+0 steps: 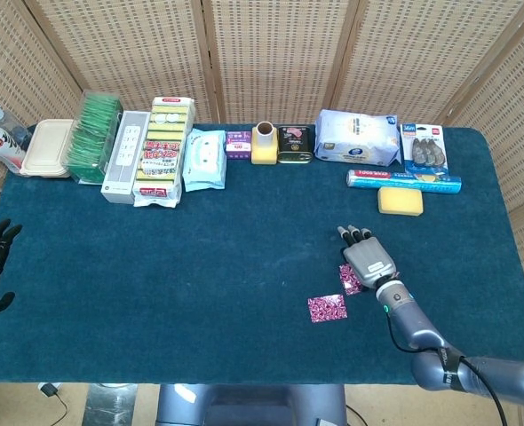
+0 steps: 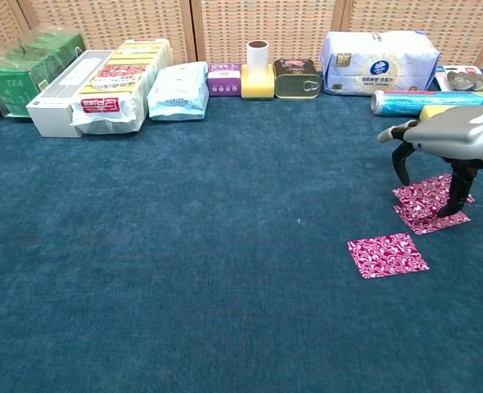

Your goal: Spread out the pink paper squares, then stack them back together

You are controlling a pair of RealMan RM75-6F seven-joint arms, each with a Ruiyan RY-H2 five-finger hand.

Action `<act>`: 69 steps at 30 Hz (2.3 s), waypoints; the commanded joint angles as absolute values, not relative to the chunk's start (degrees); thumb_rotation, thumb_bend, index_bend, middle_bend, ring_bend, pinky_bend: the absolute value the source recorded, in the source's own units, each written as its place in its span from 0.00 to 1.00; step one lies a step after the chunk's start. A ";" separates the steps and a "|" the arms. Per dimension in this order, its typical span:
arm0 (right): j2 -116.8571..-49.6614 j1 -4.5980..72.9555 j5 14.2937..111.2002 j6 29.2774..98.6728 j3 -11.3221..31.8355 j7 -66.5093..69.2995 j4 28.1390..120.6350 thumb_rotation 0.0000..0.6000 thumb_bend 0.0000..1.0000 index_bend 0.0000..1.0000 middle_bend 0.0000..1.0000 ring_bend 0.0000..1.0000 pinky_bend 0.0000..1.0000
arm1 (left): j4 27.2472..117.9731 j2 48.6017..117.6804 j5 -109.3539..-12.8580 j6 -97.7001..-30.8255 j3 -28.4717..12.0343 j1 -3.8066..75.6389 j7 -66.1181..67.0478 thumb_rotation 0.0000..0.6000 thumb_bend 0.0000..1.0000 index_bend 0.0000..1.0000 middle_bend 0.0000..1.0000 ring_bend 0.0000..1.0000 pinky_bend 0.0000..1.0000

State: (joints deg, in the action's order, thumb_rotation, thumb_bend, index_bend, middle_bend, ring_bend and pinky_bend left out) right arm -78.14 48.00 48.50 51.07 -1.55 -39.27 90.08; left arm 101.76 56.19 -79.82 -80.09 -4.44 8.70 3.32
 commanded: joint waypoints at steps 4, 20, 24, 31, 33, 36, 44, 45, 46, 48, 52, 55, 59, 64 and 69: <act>-78.68 48.05 49.57 49.82 -1.78 -38.42 88.94 1.00 0.19 0.43 0.04 0.03 0.12 | 101.84 56.30 -79.63 -80.10 -4.47 8.69 3.59 1.00 0.09 0.00 0.00 0.00 0.08; -78.61 48.04 52.50 47.27 -2.35 -36.39 86.48 1.00 0.19 0.43 0.04 0.04 0.15 | 101.84 56.40 -79.35 -80.22 -4.57 8.65 3.64 1.00 0.09 0.00 0.00 0.00 0.08; -78.52 47.95 52.98 47.20 -2.66 -36.61 86.36 1.00 0.19 0.43 0.04 0.04 0.15 | 101.84 56.45 -79.32 -80.12 -4.55 8.70 3.77 1.00 0.09 0.00 0.00 0.00 0.08; -78.09 47.66 53.55 47.24 -2.94 -36.56 86.61 1.00 0.19 0.43 0.04 0.04 0.15 | 101.88 56.48 -79.21 -80.03 -4.57 8.75 3.93 1.00 0.08 0.00 0.00 0.00 0.08; -77.93 47.66 53.69 47.03 -2.98 -36.45 86.72 1.00 0.19 0.43 0.04 0.04 0.15 | 101.92 56.45 -79.21 -79.65 -4.45 8.86 3.93 1.00 0.08 0.00 0.00 0.00 0.08; -77.81 47.69 53.58 46.80 -2.90 -36.36 86.61 1.00 0.19 0.43 0.04 0.05 0.16 | 102.06 56.38 -79.26 -79.56 -4.41 8.91 4.01 1.00 0.09 0.00 0.00 0.00 0.08; -77.88 47.14 54.14 47.10 -2.95 -35.83 86.26 1.00 0.19 0.39 0.04 0.05 0.16 | 102.02 56.47 -79.31 -79.88 -4.40 8.76 4.00 1.00 0.08 0.00 0.00 0.00 0.08; -77.83 47.11 54.26 47.07 -2.97 -35.77 86.29 1.00 0.19 0.38 0.04 0.05 0.16 | 102.01 56.49 -79.33 -79.88 -4.38 8.76 4.00 1.00 0.09 0.00 0.00 0.00 0.08; -77.79 47.08 54.38 47.01 -3.02 -35.77 86.30 1.00 0.19 0.37 0.04 0.05 0.16 | 102.01 56.49 -79.34 -79.87 -4.36 8.76 4.03 1.00 0.09 0.00 0.00 0.00 0.08; -77.74 46.98 54.60 47.01 -3.10 -35.74 86.34 1.00 0.19 0.35 0.04 0.05 0.16 | 102.00 56.49 -79.34 -79.78 -4.35 8.79 4.02 1.00 0.09 0.00 0.00 0.00 0.08; -77.63 46.82 54.87 47.17 -3.05 -35.68 86.45 1.00 0.19 0.33 0.03 0.05 0.16 | 102.00 56.49 -79.38 -79.84 -4.36 8.79 4.01 1.00 0.09 0.00 0.00 0.00 0.08; -77.25 46.64 55.06 47.53 -3.10 -35.89 87.07 1.00 0.19 0.33 0.03 0.05 0.16 | 101.99 56.46 -79.31 -79.92 -4.39 8.74 3.90 1.00 0.09 0.00 0.00 0.00 0.08; -75.81 46.22 55.27 48.94 -3.07 -36.51 90.00 1.00 0.19 0.33 0.03 0.04 0.16 | 101.96 56.43 -79.30 -79.92 -4.41 8.74 3.80 1.00 0.08 0.00 0.00 0.00 0.08; -74.00 46.16 56.00 49.69 -2.95 -36.89 94.83 1.00 0.19 0.33 0.03 0.04 0.15 | 102.01 56.37 -79.48 -79.80 -4.34 8.80 3.73 1.00 0.09 0.00 0.00 0.00 0.08; -73.68 46.41 56.57 49.36 -3.54 -37.86 97.88 1.00 0.19 0.31 0.02 0.04 0.14 | 102.04 56.34 -79.85 -80.05 -4.19 8.65 3.58 1.00 0.09 0.00 0.00 0.00 0.08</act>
State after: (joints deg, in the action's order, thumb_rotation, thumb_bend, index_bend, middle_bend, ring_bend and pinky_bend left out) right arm -73.79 46.34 56.31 49.34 -3.31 -37.44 97.36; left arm 102.03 56.34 -79.85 -80.05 -4.20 8.65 3.58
